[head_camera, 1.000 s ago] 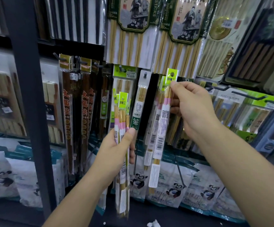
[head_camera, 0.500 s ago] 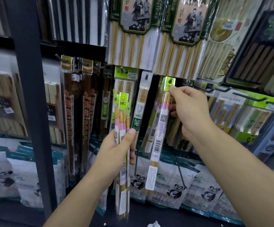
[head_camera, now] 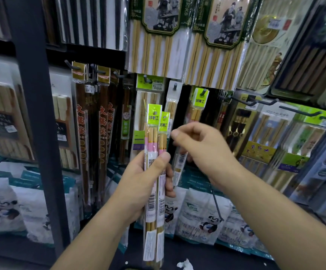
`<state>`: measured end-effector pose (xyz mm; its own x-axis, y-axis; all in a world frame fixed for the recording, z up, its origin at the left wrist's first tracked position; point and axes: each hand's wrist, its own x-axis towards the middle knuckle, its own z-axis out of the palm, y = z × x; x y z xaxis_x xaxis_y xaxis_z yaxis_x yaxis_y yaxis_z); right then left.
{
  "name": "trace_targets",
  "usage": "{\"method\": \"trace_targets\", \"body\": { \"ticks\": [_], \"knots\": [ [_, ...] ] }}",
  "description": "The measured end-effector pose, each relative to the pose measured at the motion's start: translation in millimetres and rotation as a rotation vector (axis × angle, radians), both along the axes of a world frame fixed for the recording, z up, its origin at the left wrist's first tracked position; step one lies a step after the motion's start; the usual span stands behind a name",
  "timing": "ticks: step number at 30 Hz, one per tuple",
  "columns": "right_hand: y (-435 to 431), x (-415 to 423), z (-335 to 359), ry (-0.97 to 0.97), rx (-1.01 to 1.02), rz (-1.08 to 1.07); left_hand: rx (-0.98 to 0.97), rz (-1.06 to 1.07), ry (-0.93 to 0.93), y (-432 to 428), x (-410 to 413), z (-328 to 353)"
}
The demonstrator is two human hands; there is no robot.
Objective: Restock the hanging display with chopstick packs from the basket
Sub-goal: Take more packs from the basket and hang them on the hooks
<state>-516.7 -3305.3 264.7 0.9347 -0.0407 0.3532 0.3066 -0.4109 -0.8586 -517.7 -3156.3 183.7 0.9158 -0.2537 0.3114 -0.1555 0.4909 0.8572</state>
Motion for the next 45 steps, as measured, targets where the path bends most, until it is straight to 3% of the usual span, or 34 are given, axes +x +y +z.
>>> {"method": "trace_targets", "body": {
  "ticks": [3,19,28,45],
  "knots": [
    [6.2,-4.1,-3.0,0.023,-0.011,0.116,-0.017,-0.031,-0.011,-1.2,-0.8,0.2],
    [2.8,1.6,-9.2,0.027,0.210,0.204,0.043,0.028,-0.021,-3.1,2.0,-2.8],
    [1.4,2.1,-5.9,0.141,0.234,0.215,0.031,-0.010,-0.009,2.2,0.9,-3.0],
    [-15.6,17.5,41.0,-0.119,0.309,-0.151,0.033,0.181,0.014,7.3,13.8,-9.0]
  ]
}}
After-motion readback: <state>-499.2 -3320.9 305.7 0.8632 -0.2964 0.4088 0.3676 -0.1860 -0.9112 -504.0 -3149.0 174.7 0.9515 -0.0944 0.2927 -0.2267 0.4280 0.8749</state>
